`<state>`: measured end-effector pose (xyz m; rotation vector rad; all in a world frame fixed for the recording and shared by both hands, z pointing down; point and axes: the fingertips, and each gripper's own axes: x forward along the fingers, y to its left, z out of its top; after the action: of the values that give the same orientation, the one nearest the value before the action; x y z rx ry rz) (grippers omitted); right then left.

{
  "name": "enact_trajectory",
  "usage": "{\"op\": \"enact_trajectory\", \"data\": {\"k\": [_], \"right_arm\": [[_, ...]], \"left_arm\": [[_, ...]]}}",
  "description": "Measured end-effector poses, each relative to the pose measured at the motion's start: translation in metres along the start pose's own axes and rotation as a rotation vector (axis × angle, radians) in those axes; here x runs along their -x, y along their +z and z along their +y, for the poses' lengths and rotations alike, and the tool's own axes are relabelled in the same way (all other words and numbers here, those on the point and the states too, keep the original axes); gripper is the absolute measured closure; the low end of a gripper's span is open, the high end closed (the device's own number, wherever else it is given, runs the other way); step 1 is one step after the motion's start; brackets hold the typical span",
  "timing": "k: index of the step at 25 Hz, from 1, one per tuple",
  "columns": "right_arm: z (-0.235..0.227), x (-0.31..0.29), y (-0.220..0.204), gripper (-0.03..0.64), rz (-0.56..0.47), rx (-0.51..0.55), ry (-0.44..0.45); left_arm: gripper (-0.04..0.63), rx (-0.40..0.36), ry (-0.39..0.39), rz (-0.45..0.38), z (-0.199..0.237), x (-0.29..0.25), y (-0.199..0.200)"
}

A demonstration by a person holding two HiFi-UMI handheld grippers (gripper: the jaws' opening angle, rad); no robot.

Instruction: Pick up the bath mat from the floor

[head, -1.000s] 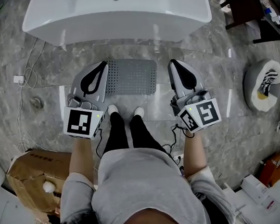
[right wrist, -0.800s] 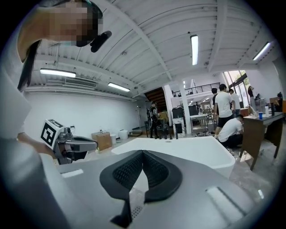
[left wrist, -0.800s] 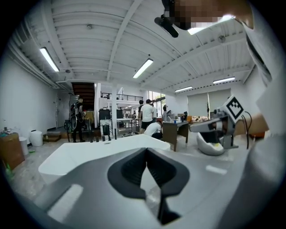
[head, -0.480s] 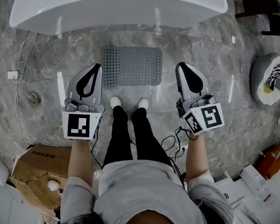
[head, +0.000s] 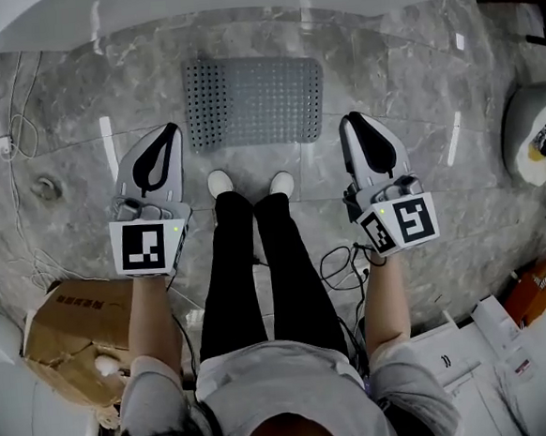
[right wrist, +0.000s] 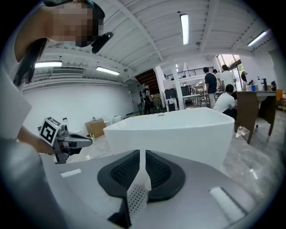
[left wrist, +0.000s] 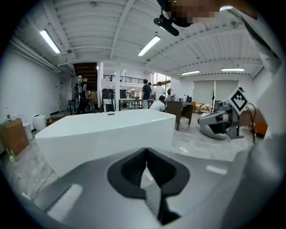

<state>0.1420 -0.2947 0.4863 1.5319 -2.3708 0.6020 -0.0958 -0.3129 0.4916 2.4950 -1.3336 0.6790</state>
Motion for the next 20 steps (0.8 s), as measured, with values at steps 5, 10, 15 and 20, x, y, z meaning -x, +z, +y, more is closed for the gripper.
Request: {"op": "enact_trajectory", "data": {"k": [5,10,15,20], "right_arm": [[-0.020,-0.014,-0.072,0.563,0.017,-0.038,-0.012],[-0.038,-0.031,-0.150,0.549,0.038,-0.056,-0.026],[-0.053,-0.048,-0.228,0.524,0.052,-0.072,-0.032],[-0.071,-0.067,-0.298,0.505,0.051,-0.100,-0.048]], "left_arm": [[0.592,-0.021,0.011,0.026,-0.005,-0.026,-0.069],[0.592,-0.035,0.041,0.042,-0.003,-0.055,-0.146],[0.590,0.005,0.057,0.082,0.000,-0.083,-0.228],[0.556,0.006,0.061,0.109,0.004,-0.112,-0.301]]}}
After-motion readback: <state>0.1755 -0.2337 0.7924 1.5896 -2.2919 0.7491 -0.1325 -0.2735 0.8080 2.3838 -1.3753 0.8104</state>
